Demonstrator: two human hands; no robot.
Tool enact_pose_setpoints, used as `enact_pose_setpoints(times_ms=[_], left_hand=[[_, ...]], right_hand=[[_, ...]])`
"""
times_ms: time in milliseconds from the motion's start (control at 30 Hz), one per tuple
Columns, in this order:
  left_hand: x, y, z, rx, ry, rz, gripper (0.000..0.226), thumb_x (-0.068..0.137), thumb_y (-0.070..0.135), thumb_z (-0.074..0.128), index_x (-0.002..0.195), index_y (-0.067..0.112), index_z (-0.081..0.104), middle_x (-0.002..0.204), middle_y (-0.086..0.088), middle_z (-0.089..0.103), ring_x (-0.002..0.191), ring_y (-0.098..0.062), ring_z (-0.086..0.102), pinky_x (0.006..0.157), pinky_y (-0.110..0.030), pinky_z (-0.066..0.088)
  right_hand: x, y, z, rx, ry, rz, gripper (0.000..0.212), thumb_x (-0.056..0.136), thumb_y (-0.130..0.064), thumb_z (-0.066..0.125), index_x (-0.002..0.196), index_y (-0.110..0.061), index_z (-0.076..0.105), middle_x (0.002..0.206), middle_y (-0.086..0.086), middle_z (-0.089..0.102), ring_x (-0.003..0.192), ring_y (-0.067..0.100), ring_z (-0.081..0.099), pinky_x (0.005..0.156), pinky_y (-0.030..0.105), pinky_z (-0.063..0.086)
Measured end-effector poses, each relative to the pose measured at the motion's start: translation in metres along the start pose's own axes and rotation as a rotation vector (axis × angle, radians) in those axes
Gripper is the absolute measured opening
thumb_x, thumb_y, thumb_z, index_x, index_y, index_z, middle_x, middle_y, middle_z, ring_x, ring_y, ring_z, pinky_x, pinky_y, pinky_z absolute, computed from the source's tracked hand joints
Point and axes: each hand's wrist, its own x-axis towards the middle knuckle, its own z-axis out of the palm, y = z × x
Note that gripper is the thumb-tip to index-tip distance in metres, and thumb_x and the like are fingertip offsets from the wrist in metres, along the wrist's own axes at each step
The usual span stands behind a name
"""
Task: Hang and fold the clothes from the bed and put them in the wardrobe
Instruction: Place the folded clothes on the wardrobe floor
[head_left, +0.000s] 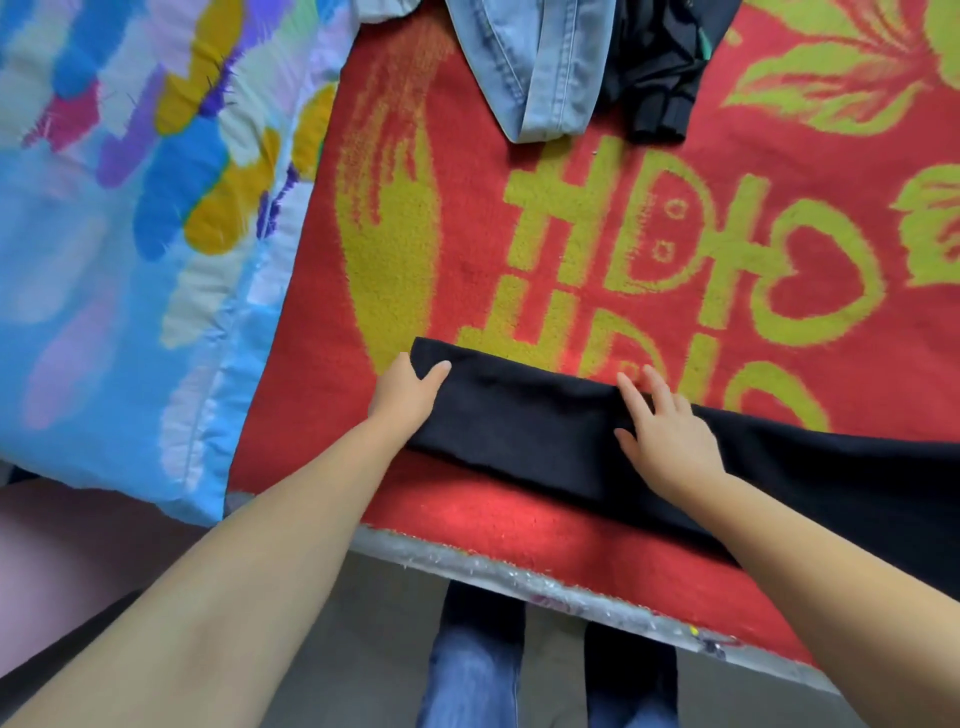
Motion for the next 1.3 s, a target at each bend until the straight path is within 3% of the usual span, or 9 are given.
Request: enact_pose_setpoints(times_ms=[200, 533, 667, 733, 833, 933, 1033, 1133, 1300], left_hand=[[0.000, -0.016, -0.022, 0.041, 0.153, 0.169, 0.035, 0.093, 0.041, 0.054, 0.096, 0.007, 0.052, 0.100, -0.016, 0.064, 0.098, -0.035, 0.058, 0.081, -0.044, 0.046], [-0.020, -0.005, -0.030, -0.058, 0.091, 0.263, 0.014, 0.089, 0.023, 0.063, 0.089, 0.015, 0.053, 0.077, 0.007, 0.056, 0.074, -0.014, 0.052, 0.059, -0.020, 0.033], [-0.040, 0.016, -0.030, -0.182, -0.121, 0.233, 0.013, 0.091, 0.012, 0.060, 0.103, 0.010, 0.059, 0.094, 0.001, 0.063, 0.084, -0.011, 0.057, 0.059, -0.005, 0.040], [-0.056, 0.035, -0.022, -0.201, -0.210, 0.253, 0.012, 0.091, 0.011, 0.058, 0.103, 0.010, 0.058, 0.096, -0.002, 0.065, 0.086, -0.013, 0.059, 0.068, -0.015, 0.046], [-0.092, 0.069, 0.014, -0.164, -0.305, 0.386, 0.021, 0.089, 0.010, 0.058, 0.109, 0.019, 0.059, 0.095, 0.006, 0.065, 0.090, -0.012, 0.060, 0.072, -0.017, 0.045], [-0.132, 0.098, 0.071, -0.075, -0.386, 0.491, 0.057, 0.089, 0.019, 0.060, 0.143, 0.022, 0.039, 0.099, 0.013, 0.057, 0.092, -0.006, 0.057, 0.069, -0.005, 0.038], [-0.159, 0.110, 0.119, 0.106, -0.506, 0.602, 0.067, 0.093, 0.031, 0.058, 0.149, 0.015, 0.026, 0.106, 0.001, 0.054, 0.099, -0.014, 0.055, 0.084, -0.018, 0.044], [-0.157, 0.098, 0.142, 0.489, -0.077, 0.996, 0.059, 0.090, 0.031, 0.060, 0.142, 0.008, 0.043, 0.133, -0.012, 0.054, 0.125, -0.031, 0.049, 0.105, -0.045, 0.039], [-0.118, 0.059, 0.165, 0.928, 0.000, 0.814, 0.070, 0.097, 0.056, 0.027, 0.152, 0.026, -0.004, 0.154, -0.003, -0.025, 0.142, -0.023, -0.025, 0.114, -0.056, -0.005]], right_hand=[[-0.001, -0.030, 0.022, -0.001, -0.174, -0.117, 0.075, 0.094, -0.063, 0.028, 0.144, -0.043, -0.024, 0.151, -0.006, -0.037, 0.142, 0.029, -0.028, 0.106, 0.072, 0.008], [-0.003, -0.070, 0.022, 0.009, -0.233, -0.340, 0.081, 0.096, -0.039, 0.045, 0.149, -0.037, -0.015, 0.152, 0.000, -0.038, 0.140, 0.027, -0.033, 0.108, 0.071, -0.002], [0.002, -0.068, 0.001, 0.257, -0.333, -0.356, 0.072, 0.095, -0.041, 0.048, 0.153, -0.033, 0.005, 0.159, -0.003, -0.019, 0.146, 0.019, -0.019, 0.111, 0.063, -0.004], [-0.001, -0.059, -0.023, 0.838, -0.395, -0.197, 0.060, 0.095, -0.047, 0.048, 0.149, -0.031, 0.027, 0.159, 0.000, 0.021, 0.145, 0.012, 0.019, 0.116, 0.048, 0.018], [-0.010, -0.031, -0.051, 1.533, -0.509, -0.039, 0.051, 0.090, -0.058, 0.050, 0.134, -0.032, 0.045, 0.125, 0.000, 0.062, 0.106, 0.012, 0.065, 0.083, 0.037, 0.056], [-0.020, 0.011, -0.057, 1.476, -0.432, -0.011, 0.038, 0.089, -0.047, 0.060, 0.116, -0.020, 0.057, 0.102, -0.002, 0.066, 0.081, 0.011, 0.069, 0.065, 0.031, 0.057], [-0.030, 0.063, -0.038, 1.160, -0.212, 0.126, 0.011, 0.091, -0.021, 0.054, 0.086, -0.011, 0.057, 0.072, 0.004, 0.056, 0.065, 0.018, 0.053, 0.058, 0.029, 0.043], [-0.038, 0.103, -0.012, 1.016, -0.125, 0.233, 0.007, 0.093, -0.020, 0.055, 0.090, -0.014, 0.057, 0.078, -0.001, 0.059, 0.070, 0.017, 0.055, 0.062, 0.027, 0.040], [-0.036, 0.115, 0.024, 1.017, 0.118, 0.334, 0.011, 0.094, -0.027, 0.058, 0.097, -0.024, 0.048, 0.085, -0.010, 0.055, 0.072, 0.003, 0.049, 0.058, 0.019, 0.032]])
